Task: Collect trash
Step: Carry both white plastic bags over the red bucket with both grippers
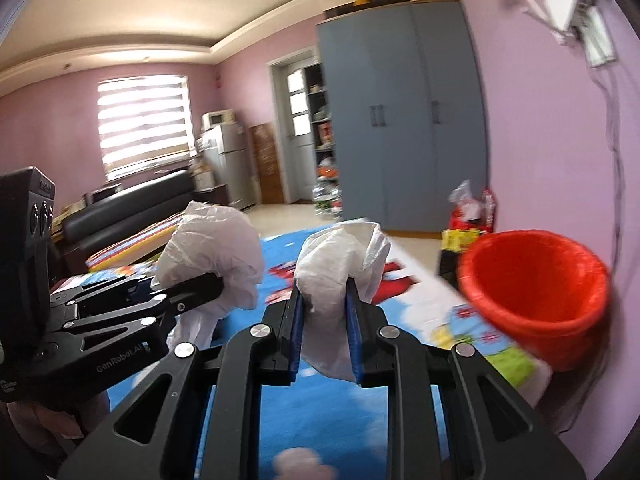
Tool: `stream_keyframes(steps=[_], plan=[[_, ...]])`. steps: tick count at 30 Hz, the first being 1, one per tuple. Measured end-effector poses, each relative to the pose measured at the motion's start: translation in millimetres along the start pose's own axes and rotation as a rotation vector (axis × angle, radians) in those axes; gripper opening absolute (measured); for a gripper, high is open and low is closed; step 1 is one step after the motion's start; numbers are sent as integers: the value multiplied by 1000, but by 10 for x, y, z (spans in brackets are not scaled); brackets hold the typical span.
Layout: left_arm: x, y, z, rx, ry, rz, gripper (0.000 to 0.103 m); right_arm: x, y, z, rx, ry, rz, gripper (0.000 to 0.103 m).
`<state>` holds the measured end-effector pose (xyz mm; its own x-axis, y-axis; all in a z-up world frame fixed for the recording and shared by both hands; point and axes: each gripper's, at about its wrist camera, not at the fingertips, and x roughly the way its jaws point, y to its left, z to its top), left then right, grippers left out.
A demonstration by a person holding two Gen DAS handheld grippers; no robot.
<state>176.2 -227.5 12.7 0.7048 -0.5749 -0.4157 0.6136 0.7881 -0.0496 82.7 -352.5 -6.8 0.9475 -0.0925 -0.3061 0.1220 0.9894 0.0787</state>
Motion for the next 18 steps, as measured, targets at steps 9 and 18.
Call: stream_keyframes(steps=[9, 18], plan=[[820, -599, 396, 64, 25, -177, 29, 74, -1039, 123, 97, -17, -191, 21], [1861, -1303, 790, 133, 98, -357, 32, 435, -2042, 133, 151, 28, -301, 21]])
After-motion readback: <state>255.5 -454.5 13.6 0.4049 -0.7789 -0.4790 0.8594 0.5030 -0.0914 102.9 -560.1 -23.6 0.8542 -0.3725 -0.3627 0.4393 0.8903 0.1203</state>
